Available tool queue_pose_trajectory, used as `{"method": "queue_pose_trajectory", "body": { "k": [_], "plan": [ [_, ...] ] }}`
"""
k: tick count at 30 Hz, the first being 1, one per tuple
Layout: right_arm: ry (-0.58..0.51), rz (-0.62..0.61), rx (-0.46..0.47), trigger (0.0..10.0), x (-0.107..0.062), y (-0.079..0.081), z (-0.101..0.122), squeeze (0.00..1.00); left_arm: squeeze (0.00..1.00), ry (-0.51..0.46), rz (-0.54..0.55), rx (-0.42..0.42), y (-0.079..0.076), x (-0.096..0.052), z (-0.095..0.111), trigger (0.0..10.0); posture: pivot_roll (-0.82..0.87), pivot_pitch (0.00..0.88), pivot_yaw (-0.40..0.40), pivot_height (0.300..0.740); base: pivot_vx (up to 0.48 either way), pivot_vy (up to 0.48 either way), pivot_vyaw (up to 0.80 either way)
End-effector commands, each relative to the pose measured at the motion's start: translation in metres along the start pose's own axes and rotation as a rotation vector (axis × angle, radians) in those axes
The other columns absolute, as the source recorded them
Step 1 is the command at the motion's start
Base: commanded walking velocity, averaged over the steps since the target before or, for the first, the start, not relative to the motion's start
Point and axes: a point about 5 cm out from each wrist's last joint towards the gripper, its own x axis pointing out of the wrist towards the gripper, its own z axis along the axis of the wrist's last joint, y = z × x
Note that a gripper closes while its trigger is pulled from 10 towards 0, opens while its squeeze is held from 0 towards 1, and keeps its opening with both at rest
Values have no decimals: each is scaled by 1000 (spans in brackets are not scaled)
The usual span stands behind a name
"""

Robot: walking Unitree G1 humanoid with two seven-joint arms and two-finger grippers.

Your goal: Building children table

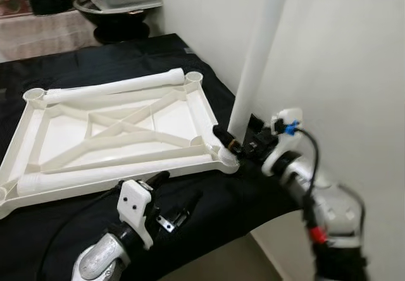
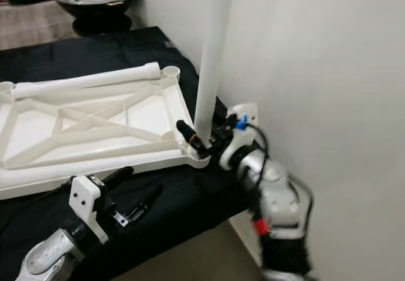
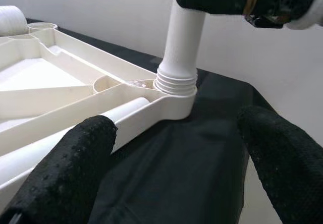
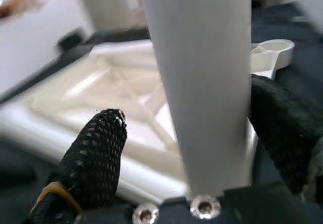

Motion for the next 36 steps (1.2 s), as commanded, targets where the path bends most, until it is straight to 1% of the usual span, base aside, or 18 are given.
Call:
{"method": "queue_pose_trajectory", "body": {
  "k": [1, 5, 6, 8, 9, 10, 11, 14, 15, 16, 17, 18, 19, 20, 22, 28, 34, 36],
  "plan": [
    [3, 88, 7, 10000, 2, -1, -3, 1000, 0, 11, -10, -8, -2, -3, 1, 10000, 0, 183, -39, 740, 0, 0, 0],
    [42, 164, -71, 10000, 4, -26, 9, 1000, 0, 18, -16, -12, -4, -7, 5, 10000, 19, 205, -33, 740, 0, 0, 0],
    [42, 164, -71, 10000, 4, -26, 9, 1000, 0, 18, -16, -12, -4, -7, 5, 10000, 19, 205, -33, 740, 0, 0, 0],
    [37, 192, -106, 10000, 8, -35, 19, 1000, 0, 21, -19, -12, -5, -9, 6, 10000, 33, 219, -30, 740, 0, 0, 0],
    [37, 192, -106, 10000, 8, -35, 19, 1000, 0, 21, -19, -12, -5, -9, 6, 10000, 33, 219, -30, 740, 0, 0, 0],
    [31, 212, -121, 10000, 11, -40, 26, 906, 0, 23, -21, -12, -6, -10, 7, 10000, 44, 228, -26, 740, 0, 0, 0],
    [20, 263, -134, 10000, 13, -47, 36, 0, 0, 29, -21, -11, -6, -12, 9, 10000, 50, 230, -25, 740, 0, 0, 0],
    [20, 291, -140, 10000, 13, -51, 42, 0, 0, 32, -19, -10, -7, -13, 9, 10000, 50, 230, -25, 740, 0, 0, 0],
    [21, 330, -137, 10000, 11, -52, 44, 0, 0, 34, -18, -11, -7, -13, 9, 10000, 57, 234, -23, 740, 0, 0, 0],
    [20, 380, -133, 9647, 7, -54, 47, 0, 0, 36, -18, -10, -6, -14, 10, 10000, 60, 236, -23, 740, 0, 0, 0],
    [20, 380, -133, 9647, 7, -54, 47, 0, 0, 36, -18, -10, -6, -14, 10, 10000, 60, 236, -23, 740, 0, 0, 0],
    [19, 420, -132, 9647, 4, -56, 50, 0, 0, 38, -17, -11, -6, -14, 10, 10000, 60, 237, -23, 740, 0, 0, 0],
    [6, 448, -122, 7882, -1, -60, 54, 0, 0, 41, -17, -11, -6, -14, 10, 10000, 59, 238, -22, 740, 0, 0, 0],
    [6, 448, -122, 7882, -1, -60, 54, 0, 0, 41, -17, -11, -6, -14, 10, 10000, 59, 238, -22, 740, 0, 0, 0],
    [-23, 469, -107, 0, -7, -68, 60, 0, 0, 44, -16, -11, -5, -14, 11, 10000, 57, 236, -21, 740, 0, 0, 0],
    [-44, 480, -94, 0, -8, -72, 59, 0, 0, 49, -16, -10, -4, -13, 10, 10000, 52, 227, -19, 740, 0, 0, 0],
    [-83, 485, -51, 0, -12, -63, 50, 0, 0, 49, -15, -7, -1, -9, 9, 10000, 41, 213, -21, 740, 0, 0, 0],
    [-78, 466, -41, 0, -18, -61, 45, 0, 0, 46, -13, -5, -1, -8, 9, 10000, 36, 212, -23, 740, 0, 0, 0]
  ]
}}
